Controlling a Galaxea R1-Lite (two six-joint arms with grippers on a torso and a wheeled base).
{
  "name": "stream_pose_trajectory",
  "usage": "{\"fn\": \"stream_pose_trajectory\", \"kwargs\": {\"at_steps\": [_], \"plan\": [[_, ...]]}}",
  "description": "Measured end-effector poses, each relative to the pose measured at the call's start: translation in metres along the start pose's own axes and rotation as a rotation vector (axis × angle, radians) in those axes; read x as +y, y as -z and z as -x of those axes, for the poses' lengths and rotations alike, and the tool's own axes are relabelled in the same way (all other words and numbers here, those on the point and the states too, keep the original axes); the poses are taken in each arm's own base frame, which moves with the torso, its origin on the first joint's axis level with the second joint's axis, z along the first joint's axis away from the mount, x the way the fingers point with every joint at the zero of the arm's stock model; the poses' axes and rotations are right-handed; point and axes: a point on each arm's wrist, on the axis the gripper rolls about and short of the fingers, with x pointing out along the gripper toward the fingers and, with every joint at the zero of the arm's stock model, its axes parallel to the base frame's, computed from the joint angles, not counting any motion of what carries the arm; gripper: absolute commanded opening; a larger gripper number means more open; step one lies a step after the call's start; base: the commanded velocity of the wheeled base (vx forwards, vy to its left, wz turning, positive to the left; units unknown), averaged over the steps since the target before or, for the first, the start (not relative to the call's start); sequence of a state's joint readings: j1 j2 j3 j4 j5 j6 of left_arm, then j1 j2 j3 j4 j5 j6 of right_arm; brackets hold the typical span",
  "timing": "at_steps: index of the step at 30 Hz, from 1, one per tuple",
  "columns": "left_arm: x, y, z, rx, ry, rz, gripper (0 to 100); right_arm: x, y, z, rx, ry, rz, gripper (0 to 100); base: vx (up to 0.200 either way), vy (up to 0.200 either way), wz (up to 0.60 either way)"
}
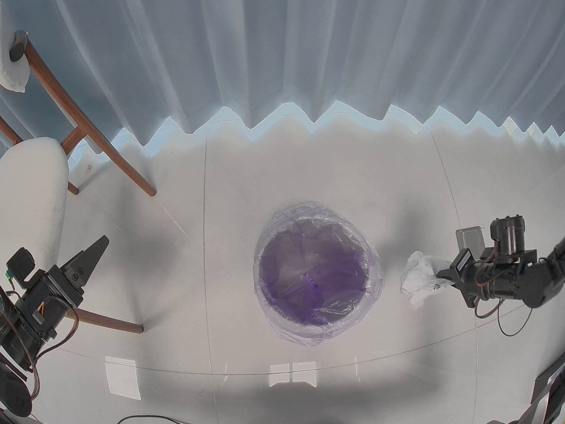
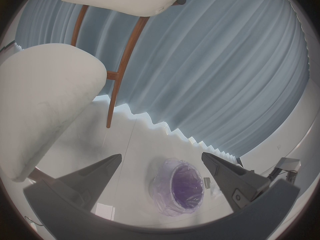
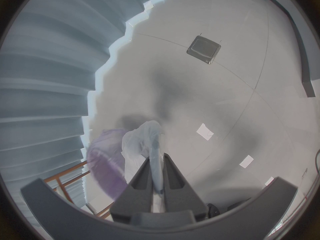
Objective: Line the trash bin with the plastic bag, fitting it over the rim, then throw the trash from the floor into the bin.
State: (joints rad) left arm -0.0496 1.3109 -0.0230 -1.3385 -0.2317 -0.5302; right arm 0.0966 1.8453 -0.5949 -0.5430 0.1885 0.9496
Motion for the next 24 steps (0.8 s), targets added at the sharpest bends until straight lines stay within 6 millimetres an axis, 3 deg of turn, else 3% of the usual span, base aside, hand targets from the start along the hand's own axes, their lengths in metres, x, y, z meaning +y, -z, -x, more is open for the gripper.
{"fn": "stream_pose_trajectory", "kwargs": {"at_steps": [6,12,17,24], "plan": [[-0.001,0.001,-0.004,0.013,0.008,-0.006,100,0.008,0.032,0.045,-0.07,-0.169,0.061,0,0.0,0.0,0.0],[0.0,0.002,-0.005,0.019,0.005,-0.006,100,0.025,0.06,0.064,-0.176,-0.377,0.182,0,0.0,0.0,0.0],[0.001,0.003,-0.005,0.022,0.0,-0.006,100,0.039,0.072,0.06,-0.272,-0.52,0.274,0,0.0,0.0,0.0],[0.001,0.004,-0.005,0.026,-0.006,-0.007,100,0.042,0.087,0.023,-0.331,-0.506,0.477,0,0.0,0.0,0.0]]}}
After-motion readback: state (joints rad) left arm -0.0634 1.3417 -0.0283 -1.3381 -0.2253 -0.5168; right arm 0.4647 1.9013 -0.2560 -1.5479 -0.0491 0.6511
